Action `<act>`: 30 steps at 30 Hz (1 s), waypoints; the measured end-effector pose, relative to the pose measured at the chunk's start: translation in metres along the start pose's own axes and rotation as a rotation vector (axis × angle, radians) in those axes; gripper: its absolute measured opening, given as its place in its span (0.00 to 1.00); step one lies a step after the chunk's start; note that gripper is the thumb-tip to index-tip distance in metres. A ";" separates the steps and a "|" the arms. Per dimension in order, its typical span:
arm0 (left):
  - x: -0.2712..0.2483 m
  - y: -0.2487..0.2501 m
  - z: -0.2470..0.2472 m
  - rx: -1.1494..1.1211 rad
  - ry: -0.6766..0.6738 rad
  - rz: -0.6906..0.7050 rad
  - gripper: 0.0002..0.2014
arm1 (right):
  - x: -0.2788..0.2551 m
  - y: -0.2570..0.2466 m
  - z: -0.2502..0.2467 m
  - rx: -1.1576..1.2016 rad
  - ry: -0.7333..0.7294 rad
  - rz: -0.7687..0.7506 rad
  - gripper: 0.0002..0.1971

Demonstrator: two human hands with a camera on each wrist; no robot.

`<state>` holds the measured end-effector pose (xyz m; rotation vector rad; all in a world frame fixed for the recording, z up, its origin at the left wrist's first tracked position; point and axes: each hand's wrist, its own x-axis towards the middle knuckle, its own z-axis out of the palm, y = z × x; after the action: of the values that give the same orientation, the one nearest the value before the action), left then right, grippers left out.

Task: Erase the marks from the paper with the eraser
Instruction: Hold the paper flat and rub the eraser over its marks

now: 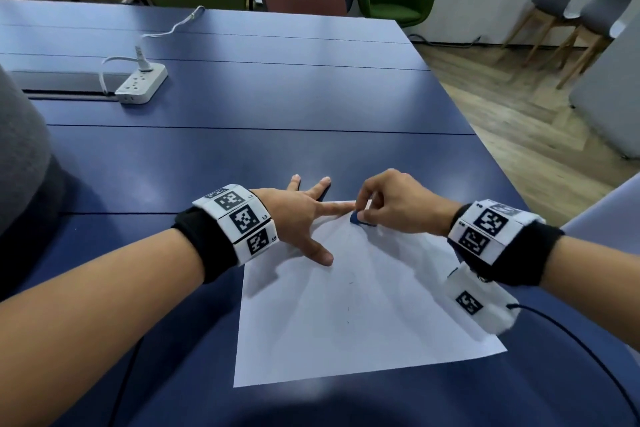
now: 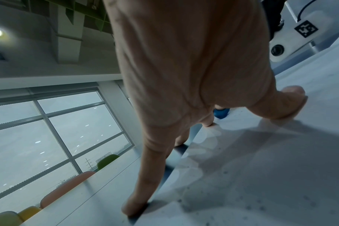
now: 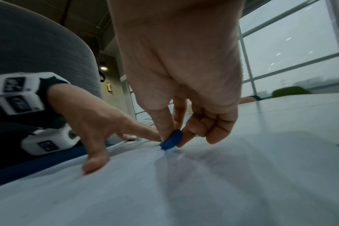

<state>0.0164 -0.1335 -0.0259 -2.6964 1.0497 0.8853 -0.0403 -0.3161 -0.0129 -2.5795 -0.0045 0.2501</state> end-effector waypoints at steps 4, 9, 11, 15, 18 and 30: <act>0.002 -0.002 0.000 -0.009 0.005 0.004 0.50 | -0.027 -0.013 0.014 -0.018 -0.203 -0.098 0.02; -0.001 0.000 0.000 0.004 0.000 0.000 0.49 | -0.003 -0.006 0.002 -0.051 -0.050 -0.045 0.03; 0.000 -0.001 0.000 0.011 0.003 0.000 0.49 | -0.010 -0.007 0.006 -0.030 -0.050 -0.067 0.01; 0.001 -0.002 0.001 0.014 0.006 -0.007 0.50 | -0.044 -0.019 0.025 -0.056 -0.279 -0.179 0.03; -0.001 -0.001 0.002 0.005 0.005 0.000 0.49 | -0.031 -0.017 0.016 -0.087 -0.199 -0.159 0.03; -0.001 -0.001 0.001 0.004 -0.001 -0.005 0.49 | -0.030 -0.014 0.012 -0.040 -0.138 -0.125 0.03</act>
<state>0.0166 -0.1318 -0.0262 -2.6941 1.0423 0.8831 -0.0715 -0.2999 -0.0101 -2.5841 -0.2220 0.3840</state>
